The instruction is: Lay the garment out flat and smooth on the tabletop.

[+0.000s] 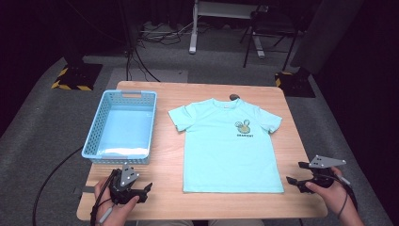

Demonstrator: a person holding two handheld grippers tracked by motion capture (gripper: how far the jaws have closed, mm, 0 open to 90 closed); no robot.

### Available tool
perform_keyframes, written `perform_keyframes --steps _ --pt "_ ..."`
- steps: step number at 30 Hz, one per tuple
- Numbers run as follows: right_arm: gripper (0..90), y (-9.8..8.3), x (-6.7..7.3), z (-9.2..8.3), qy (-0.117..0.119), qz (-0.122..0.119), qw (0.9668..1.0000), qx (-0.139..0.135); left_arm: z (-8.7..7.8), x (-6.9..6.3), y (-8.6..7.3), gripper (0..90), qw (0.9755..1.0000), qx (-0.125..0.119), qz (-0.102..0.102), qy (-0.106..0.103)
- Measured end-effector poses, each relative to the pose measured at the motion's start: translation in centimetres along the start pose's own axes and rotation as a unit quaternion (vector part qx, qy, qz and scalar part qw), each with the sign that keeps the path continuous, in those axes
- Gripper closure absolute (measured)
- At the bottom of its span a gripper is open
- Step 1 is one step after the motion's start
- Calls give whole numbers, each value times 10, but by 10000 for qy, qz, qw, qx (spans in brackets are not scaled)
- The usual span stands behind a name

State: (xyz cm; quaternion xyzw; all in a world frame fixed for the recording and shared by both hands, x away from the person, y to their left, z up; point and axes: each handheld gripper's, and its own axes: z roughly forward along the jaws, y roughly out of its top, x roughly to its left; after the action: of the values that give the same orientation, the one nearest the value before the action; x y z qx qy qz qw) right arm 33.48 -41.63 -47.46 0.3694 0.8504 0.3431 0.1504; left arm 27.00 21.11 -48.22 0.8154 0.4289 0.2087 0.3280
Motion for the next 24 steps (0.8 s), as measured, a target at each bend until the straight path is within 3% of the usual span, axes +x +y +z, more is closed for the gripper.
perform_keyframes --steps 10,11,13,16,24 --pt "109 -21 -2 8 -59 239 9997 -17 11 16 -19 127 9994 120 -319 45" --pt "104 -25 -1 10 -90 299 9995 32 13 20 -24 120 9988 88 -482 -18" --pt "89 -29 -2 12 -270 282 9992 -47 13 21 -25 113 9986 64 -526 -16" --pt "83 -33 0 12 -336 316 9987 -207 11 21 -27 113 9978 75 -646 99" --pt "81 -35 4 10 -423 398 9981 -207 10 19 -28 113 9969 60 -760 217"
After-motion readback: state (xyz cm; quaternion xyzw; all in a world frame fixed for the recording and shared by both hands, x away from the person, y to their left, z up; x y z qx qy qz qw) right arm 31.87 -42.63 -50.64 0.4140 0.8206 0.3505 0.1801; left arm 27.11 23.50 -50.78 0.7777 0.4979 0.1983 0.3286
